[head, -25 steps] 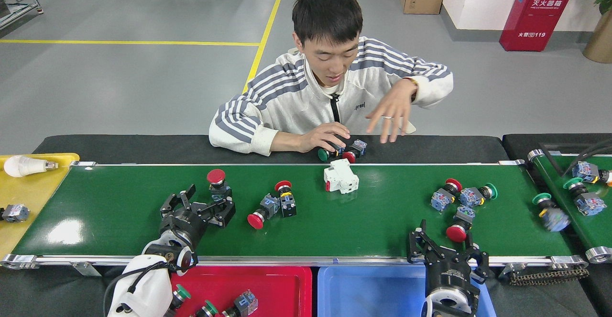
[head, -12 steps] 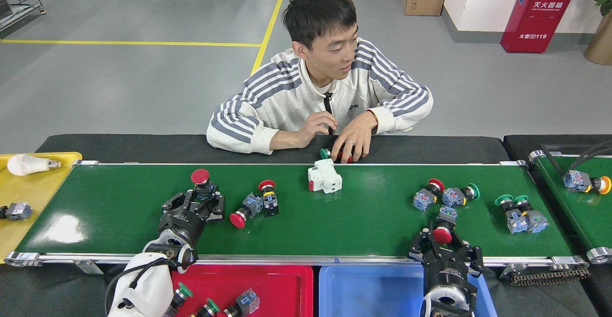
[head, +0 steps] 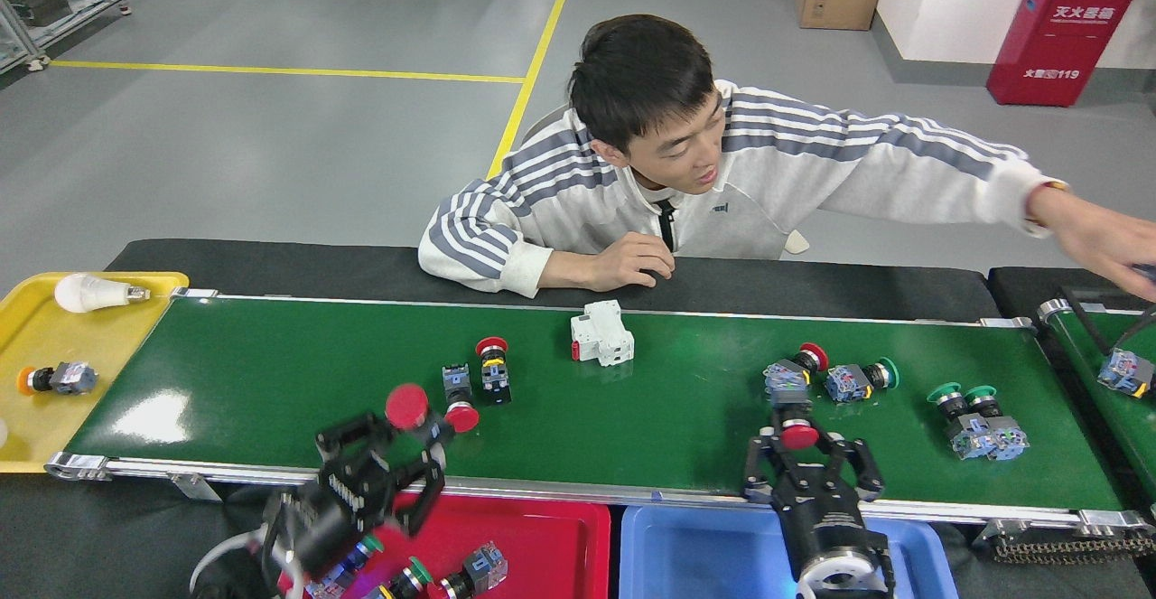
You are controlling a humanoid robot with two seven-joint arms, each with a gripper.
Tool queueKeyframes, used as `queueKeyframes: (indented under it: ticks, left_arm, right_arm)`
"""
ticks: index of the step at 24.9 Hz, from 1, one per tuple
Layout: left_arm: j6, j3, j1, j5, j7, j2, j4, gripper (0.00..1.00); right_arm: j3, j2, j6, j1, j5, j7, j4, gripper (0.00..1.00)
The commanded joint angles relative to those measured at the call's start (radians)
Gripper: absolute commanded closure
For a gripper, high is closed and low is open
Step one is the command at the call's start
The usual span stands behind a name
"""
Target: Pick switch part from conveyor to tray
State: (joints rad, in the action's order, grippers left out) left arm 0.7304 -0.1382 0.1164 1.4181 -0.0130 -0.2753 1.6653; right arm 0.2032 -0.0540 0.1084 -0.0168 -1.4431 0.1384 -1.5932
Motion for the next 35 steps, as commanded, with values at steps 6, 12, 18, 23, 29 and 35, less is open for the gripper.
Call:
queueKeyframes:
  ticks: [6,12,18,23,29,35]
  left_arm:
    - [-0.031,0.012,0.008,0.005,-0.002,0.041,0.024,0.00]
    - [-0.434,0.097,0.026,-0.013,-0.005,0.056,0.014,0.00]
    - [-0.556,0.177,0.049,-0.030,-0.002,0.053,0.013,0.00]
    - [-0.560,0.193,0.040,-0.025,0.002,0.058,0.002,0.00]
    - [-0.552,0.203,-0.093,-0.028,0.103,0.054,-0.102,0.00]
    - [-0.529,0.197,-0.239,-0.027,0.123,0.054,-0.254,0.00]
  right_arm:
    - [0.238,0.011,0.333,-0.029,-0.010,-0.010,-0.016,0.39]
    - [0.291,0.005,0.347,-0.026,-0.008,-0.010,-0.005,0.00]
    - [0.102,-0.003,0.246,0.040,0.009,-0.011,-0.102,0.00]
    - [-0.099,-0.078,-0.148,0.176,0.016,-0.149,-0.159,0.00]
    - [-0.134,-0.047,-0.374,0.232,0.023,-0.197,-0.134,0.00]
    - [-0.127,-0.040,-0.383,0.136,0.013,-0.137,-0.030,0.00]
